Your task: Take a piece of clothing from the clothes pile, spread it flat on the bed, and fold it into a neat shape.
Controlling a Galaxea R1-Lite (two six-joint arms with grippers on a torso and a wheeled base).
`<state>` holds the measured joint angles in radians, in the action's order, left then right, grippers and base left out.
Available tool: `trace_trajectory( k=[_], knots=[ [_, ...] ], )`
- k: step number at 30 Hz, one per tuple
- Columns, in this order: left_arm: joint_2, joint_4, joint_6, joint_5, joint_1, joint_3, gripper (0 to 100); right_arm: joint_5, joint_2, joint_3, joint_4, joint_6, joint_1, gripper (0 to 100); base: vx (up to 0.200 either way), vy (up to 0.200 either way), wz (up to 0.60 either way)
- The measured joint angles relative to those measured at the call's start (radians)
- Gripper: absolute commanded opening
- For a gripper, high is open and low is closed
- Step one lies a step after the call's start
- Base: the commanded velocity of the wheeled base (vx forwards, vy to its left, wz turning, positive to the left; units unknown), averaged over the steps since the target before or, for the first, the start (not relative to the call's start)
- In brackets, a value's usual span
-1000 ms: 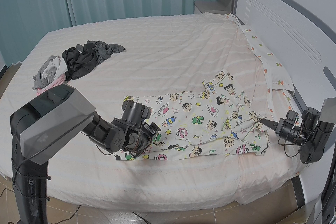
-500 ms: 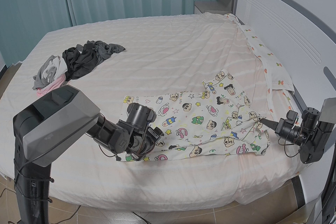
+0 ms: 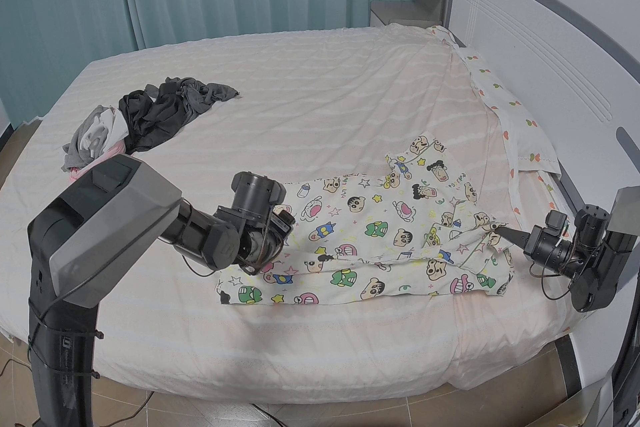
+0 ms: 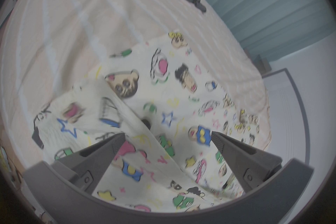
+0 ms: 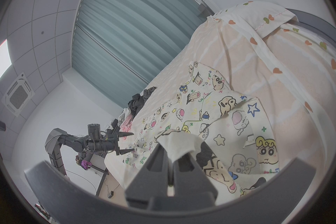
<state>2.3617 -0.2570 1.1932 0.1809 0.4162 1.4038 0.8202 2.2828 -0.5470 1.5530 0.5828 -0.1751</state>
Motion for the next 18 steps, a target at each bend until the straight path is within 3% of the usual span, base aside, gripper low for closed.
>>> trace_trajectory(
  k=[12, 18],
  knots=[
    [-0.002, -0.095, -0.031, 0.013, -0.119, 0.031, 100, -0.001, 0.007, -0.029, 0.0, 0.0, 0.005, 0, 0.0, 0.0, 0.0],
    [-0.056, -0.097, -0.04, 0.009, -0.147, -0.031, 100, -0.05, 0.028, -0.103, 0.0, 0.001, 0.013, 0, 0.0, 0.0, 0.0]
  ],
)
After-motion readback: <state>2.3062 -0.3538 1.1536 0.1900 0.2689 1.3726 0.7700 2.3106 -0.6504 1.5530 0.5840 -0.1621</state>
